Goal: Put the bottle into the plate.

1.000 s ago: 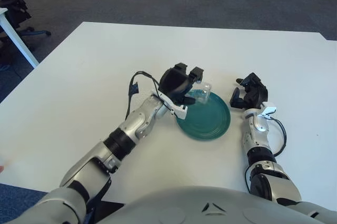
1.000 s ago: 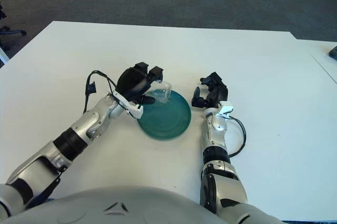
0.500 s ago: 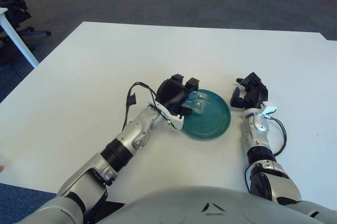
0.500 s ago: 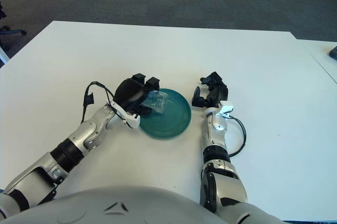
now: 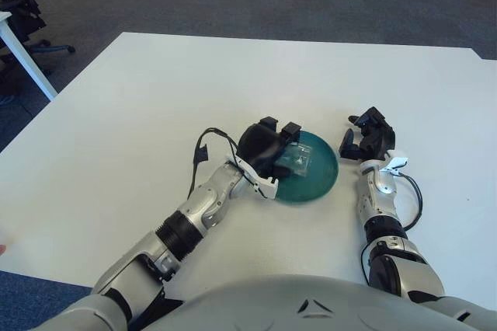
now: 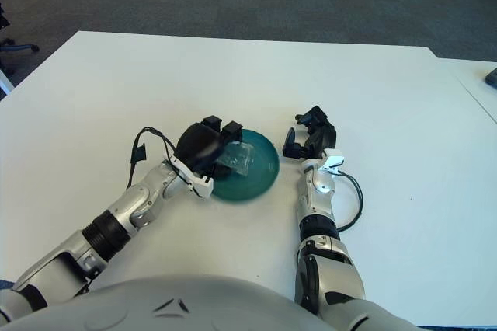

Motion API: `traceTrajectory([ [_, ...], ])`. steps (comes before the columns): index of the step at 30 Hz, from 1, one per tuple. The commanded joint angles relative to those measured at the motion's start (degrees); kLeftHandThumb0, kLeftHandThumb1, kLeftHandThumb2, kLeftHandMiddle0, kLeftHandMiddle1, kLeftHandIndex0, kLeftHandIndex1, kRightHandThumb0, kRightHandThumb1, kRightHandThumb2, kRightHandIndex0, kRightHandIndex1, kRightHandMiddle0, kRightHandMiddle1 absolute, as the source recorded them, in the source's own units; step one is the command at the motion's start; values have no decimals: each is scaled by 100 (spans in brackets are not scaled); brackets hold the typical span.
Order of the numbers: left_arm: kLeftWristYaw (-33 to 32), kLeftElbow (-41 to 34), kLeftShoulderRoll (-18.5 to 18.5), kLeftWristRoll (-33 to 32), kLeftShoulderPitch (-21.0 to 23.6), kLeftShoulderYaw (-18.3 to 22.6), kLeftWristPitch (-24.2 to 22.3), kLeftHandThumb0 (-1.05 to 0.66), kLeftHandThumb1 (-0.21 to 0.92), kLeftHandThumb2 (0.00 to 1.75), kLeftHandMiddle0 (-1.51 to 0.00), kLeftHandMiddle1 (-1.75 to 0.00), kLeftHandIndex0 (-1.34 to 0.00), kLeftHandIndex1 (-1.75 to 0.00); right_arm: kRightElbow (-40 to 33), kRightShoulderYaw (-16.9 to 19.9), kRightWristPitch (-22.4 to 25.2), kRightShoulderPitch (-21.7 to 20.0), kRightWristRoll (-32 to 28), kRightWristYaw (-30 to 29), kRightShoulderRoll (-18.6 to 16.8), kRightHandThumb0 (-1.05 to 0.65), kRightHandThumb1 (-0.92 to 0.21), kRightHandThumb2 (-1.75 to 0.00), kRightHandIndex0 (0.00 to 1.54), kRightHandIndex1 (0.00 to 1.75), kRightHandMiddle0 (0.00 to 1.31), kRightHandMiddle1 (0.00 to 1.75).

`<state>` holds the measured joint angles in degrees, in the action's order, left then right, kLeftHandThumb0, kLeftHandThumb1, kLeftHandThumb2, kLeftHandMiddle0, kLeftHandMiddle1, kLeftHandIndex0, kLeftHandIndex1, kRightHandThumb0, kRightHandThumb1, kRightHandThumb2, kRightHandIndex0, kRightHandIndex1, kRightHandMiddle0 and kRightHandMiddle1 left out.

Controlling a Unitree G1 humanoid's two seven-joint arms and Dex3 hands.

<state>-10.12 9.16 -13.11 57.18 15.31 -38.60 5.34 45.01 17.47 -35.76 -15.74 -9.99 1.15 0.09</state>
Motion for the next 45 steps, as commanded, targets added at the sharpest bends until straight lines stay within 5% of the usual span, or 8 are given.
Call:
traceTrajectory([
  [1,17,143,-45,48,26,-30,55,-47,31,132,-114,-175,-61,-175,471,20,86,575,-56,-81,-255,0,13,-173,96,151,79,175],
  [41,522,31,-52,-17,95,-145,554,-47,32,131,-114,-175,-61,-175,418,-107,78,608,-38,-316,-444,0,12,-172,96,151,77,175],
  [45,35,210,36,73,73,-161,636,-44,44,116,-102,-175,-51,-175,403,-106,130,612,-64,-301,-457,0,12,-172,97,151,77,175],
])
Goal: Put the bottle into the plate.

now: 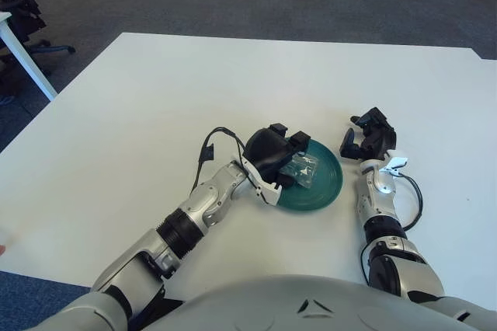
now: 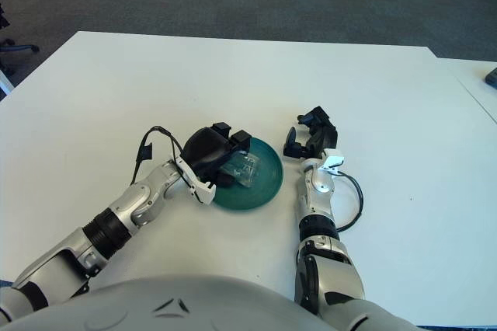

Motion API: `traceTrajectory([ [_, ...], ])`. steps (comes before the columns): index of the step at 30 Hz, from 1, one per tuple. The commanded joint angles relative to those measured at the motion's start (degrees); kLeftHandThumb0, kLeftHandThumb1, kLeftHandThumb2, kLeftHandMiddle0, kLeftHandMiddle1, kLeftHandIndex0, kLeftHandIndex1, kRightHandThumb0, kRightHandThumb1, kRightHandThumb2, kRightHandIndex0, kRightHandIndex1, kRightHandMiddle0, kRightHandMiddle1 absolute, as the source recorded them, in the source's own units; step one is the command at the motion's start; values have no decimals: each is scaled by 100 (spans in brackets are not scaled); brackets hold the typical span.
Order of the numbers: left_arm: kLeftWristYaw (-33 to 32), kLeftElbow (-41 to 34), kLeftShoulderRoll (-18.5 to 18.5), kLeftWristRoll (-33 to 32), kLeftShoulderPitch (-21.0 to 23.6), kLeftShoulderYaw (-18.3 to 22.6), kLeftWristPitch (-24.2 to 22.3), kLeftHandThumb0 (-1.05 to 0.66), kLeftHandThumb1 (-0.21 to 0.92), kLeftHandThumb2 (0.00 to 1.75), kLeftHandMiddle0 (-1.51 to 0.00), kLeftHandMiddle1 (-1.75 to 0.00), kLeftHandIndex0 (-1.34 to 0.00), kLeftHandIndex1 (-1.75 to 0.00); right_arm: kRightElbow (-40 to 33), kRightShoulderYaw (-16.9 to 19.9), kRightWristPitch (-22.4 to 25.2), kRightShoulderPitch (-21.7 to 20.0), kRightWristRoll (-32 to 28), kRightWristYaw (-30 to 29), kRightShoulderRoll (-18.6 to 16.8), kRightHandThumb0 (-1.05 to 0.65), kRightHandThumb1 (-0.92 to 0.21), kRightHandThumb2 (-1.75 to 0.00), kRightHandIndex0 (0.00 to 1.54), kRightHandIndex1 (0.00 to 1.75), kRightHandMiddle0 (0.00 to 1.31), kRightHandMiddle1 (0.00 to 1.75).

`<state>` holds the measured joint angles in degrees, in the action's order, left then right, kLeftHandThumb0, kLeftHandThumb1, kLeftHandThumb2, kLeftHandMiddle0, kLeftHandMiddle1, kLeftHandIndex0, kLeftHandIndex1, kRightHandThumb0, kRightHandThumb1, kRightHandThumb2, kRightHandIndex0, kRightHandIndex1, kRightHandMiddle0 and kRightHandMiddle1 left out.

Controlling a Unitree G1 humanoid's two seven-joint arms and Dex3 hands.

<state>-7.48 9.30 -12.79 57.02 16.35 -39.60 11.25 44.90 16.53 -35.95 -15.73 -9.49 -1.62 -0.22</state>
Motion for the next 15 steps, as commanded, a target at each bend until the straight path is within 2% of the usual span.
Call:
traceTrajectory([
  [1,-343,275,13,112,-34,-65,61,-43,50,107,-91,-175,-47,-175,417,-13,158,610,-117,-11,-423,0,12,-172,97,151,77,175],
  [4,-517,394,13,162,-35,-73,69,-40,66,87,-58,-175,-36,-175,426,-20,164,612,-106,-5,-415,0,13,-173,97,151,77,175],
  [5,-547,406,8,182,-35,-75,58,-52,71,85,-50,-163,-29,-169,429,-23,161,613,-96,-11,-413,0,13,-173,97,151,77,175],
  [6,-599,425,4,217,-39,-78,37,-69,79,81,-41,-143,-18,-160,439,-32,146,615,-54,-55,-403,0,13,-173,97,151,77,175],
  [7,-638,441,2,241,-40,-81,24,-76,81,80,-35,-129,-15,-141,447,-38,135,616,-25,-87,-395,0,13,-173,97,151,77,175],
  [8,-659,441,-16,245,-45,-75,33,-86,85,79,-31,-100,-9,-111,455,-46,117,617,10,-132,-389,0,13,-173,97,151,78,175],
  [9,-653,397,-58,224,-65,-54,64,-90,87,79,-28,-87,-7,-98,467,-56,86,619,50,-183,-382,0,13,-173,97,151,78,175],
  [11,-637,322,-131,163,-97,-16,137,-99,90,82,-20,-46,-3,-57,473,-59,43,628,76,-225,-382,0,13,-173,97,150,78,175],
  [13,-658,283,-192,108,-113,13,222,-102,91,85,-13,-24,-1,-32,466,-47,31,636,69,-227,-394,0,13,-173,97,150,79,175],
  [15,-684,261,-225,91,-124,27,278,-104,92,88,-9,-15,-1,-21,452,-38,34,646,61,-223,-400,0,13,-173,97,150,80,175],
])
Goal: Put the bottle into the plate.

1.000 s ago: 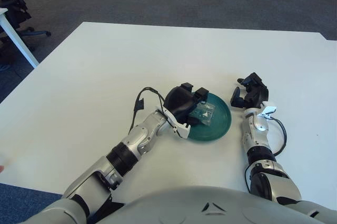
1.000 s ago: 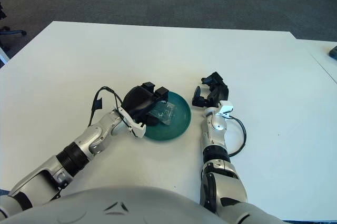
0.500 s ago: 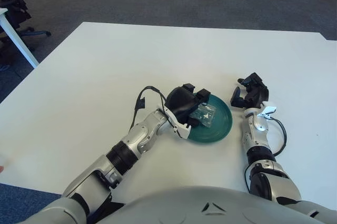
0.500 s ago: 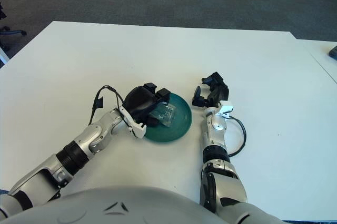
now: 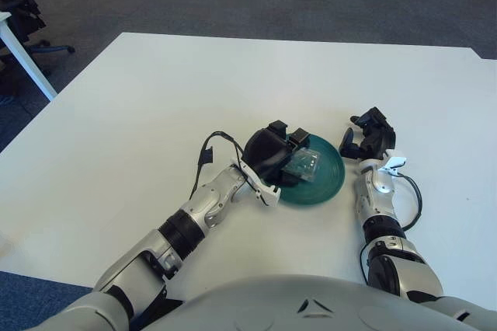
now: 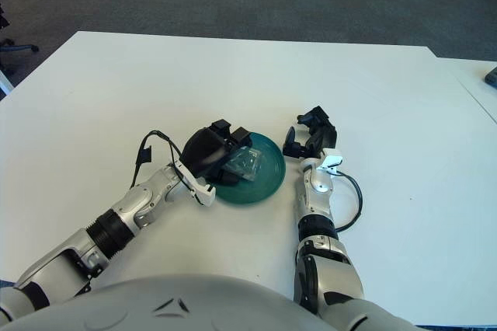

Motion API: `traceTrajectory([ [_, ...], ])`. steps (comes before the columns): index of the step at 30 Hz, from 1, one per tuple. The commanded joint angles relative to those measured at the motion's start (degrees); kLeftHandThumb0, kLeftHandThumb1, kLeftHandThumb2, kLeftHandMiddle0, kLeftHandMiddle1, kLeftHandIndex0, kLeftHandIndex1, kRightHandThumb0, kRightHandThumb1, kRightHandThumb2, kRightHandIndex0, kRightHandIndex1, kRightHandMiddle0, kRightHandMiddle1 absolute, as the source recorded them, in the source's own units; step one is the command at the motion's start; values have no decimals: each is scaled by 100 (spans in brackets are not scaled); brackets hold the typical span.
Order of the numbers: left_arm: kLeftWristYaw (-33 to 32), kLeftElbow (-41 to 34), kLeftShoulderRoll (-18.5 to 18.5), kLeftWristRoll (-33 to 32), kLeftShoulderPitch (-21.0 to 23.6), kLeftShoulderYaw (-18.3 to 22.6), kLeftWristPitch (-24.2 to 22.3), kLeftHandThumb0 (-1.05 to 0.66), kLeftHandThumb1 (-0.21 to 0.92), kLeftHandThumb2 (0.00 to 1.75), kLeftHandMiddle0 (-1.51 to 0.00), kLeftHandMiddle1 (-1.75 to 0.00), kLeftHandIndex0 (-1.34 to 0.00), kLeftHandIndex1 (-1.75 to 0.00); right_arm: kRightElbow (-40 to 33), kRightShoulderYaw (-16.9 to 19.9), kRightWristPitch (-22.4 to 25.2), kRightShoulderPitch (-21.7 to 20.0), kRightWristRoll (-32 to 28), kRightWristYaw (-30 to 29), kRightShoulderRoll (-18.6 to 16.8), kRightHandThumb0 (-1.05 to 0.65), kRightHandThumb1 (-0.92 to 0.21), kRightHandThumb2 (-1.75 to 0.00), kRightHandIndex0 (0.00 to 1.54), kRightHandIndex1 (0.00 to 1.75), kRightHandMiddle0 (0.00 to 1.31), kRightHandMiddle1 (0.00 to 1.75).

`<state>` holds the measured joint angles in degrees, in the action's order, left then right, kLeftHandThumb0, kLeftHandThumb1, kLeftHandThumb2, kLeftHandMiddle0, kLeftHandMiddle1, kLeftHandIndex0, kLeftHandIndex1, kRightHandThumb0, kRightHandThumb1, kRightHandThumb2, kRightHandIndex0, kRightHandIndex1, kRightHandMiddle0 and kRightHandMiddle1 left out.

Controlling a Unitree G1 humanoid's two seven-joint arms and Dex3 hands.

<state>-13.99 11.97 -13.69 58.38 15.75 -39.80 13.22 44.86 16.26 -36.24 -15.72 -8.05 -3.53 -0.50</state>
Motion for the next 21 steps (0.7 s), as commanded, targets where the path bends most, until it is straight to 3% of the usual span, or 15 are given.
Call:
traceTrajectory([
  [1,-83,5,-152,-37,-57,53,118,-104,92,89,-8,-11,0,-17,446,-12,77,649,-87,-23,-372,0,13,-173,97,150,80,175],
  [6,-346,111,-196,13,-8,68,268,-105,92,94,-4,-4,0,-7,426,-4,114,651,-114,4,-370,0,14,-174,97,149,81,175],
  [12,-564,231,-197,-88,7,132,442,-105,92,100,-5,-2,0,-9,423,-2,117,653,-90,-17,-343,0,15,-175,98,149,81,175],
  [17,-652,225,-165,-293,-67,275,536,-105,92,103,-12,-3,0,-23,415,-17,129,645,-39,-71,-326,0,15,-175,98,149,81,175],
  [21,-762,197,-90,-423,-155,374,543,-105,92,101,-22,-5,0,-47,389,-33,159,639,12,-122,-305,0,15,-175,99,148,81,175],
])
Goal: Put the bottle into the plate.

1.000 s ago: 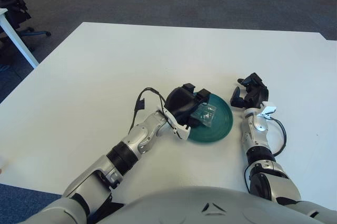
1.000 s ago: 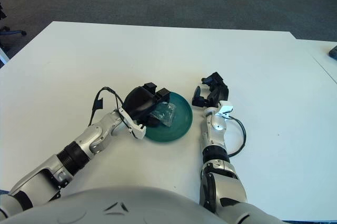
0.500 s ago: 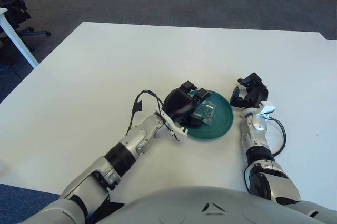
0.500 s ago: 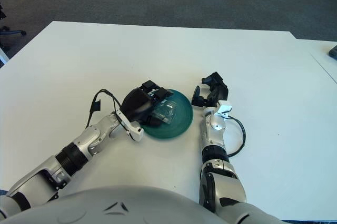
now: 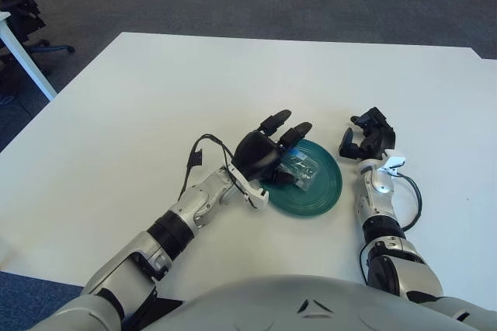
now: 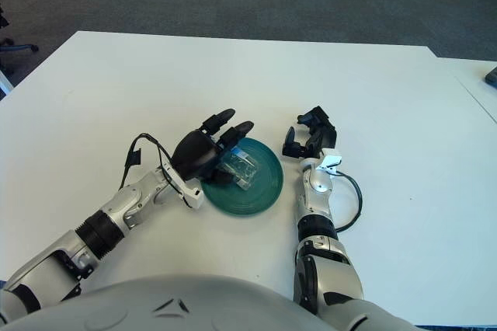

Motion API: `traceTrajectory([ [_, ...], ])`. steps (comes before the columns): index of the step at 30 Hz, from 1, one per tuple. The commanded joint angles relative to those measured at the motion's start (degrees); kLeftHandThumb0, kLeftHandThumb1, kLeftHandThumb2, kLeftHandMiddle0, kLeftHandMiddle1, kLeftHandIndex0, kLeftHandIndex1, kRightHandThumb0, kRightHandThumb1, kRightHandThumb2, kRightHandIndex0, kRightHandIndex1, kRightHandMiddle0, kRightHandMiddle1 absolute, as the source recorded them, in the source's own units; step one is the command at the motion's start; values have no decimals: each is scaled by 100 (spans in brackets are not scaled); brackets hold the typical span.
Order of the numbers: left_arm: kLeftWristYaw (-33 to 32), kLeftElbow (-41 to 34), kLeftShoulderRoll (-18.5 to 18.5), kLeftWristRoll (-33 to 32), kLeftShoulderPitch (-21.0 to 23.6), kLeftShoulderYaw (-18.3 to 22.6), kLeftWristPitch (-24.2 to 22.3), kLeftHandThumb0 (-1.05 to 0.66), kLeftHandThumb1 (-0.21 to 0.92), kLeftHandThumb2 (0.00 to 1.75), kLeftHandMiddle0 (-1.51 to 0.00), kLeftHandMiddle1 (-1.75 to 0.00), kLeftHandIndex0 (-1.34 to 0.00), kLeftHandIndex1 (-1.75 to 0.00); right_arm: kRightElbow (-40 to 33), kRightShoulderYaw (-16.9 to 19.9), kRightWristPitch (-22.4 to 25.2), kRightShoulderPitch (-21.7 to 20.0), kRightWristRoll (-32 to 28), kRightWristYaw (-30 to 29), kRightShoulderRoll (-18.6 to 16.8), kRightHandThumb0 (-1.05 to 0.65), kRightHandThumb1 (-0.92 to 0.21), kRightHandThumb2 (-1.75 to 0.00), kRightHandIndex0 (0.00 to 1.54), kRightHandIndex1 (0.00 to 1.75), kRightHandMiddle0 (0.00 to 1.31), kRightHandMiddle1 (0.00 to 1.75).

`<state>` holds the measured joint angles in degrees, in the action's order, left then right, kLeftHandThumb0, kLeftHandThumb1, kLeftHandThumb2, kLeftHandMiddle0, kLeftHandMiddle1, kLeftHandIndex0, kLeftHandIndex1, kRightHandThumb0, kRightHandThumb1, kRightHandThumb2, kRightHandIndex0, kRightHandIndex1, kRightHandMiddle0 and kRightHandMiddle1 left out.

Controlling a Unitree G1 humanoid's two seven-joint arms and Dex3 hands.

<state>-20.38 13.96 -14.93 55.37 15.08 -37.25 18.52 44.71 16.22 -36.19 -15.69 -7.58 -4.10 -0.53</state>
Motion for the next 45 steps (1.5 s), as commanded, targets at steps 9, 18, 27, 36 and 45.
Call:
traceTrajectory([
  [9,-289,-84,199,-497,-260,388,54,-102,92,98,-38,-8,0,-88,326,-76,235,649,-2,-82,-263,0,16,-175,100,147,80,175],
  [18,-402,83,690,-1431,-461,827,234,-96,92,98,-50,-13,-12,-106,315,-3,340,635,-217,169,-282,0,15,-175,100,148,80,175],
  [27,-352,657,1200,-2596,-511,1310,766,-84,92,98,-58,-55,-33,-112,378,79,313,606,-341,388,-283,0,15,-175,99,150,80,175],
  [36,743,691,1682,-4271,-649,2021,120,-75,92,98,-64,-77,-38,-114,446,75,260,581,-288,371,-251,0,15,-175,99,149,80,175],
  [45,1738,912,1634,-5621,-644,2919,15,-68,92,91,-62,-78,-36,-114,513,131,285,537,-339,392,-217,0,15,-175,98,149,81,175],
])
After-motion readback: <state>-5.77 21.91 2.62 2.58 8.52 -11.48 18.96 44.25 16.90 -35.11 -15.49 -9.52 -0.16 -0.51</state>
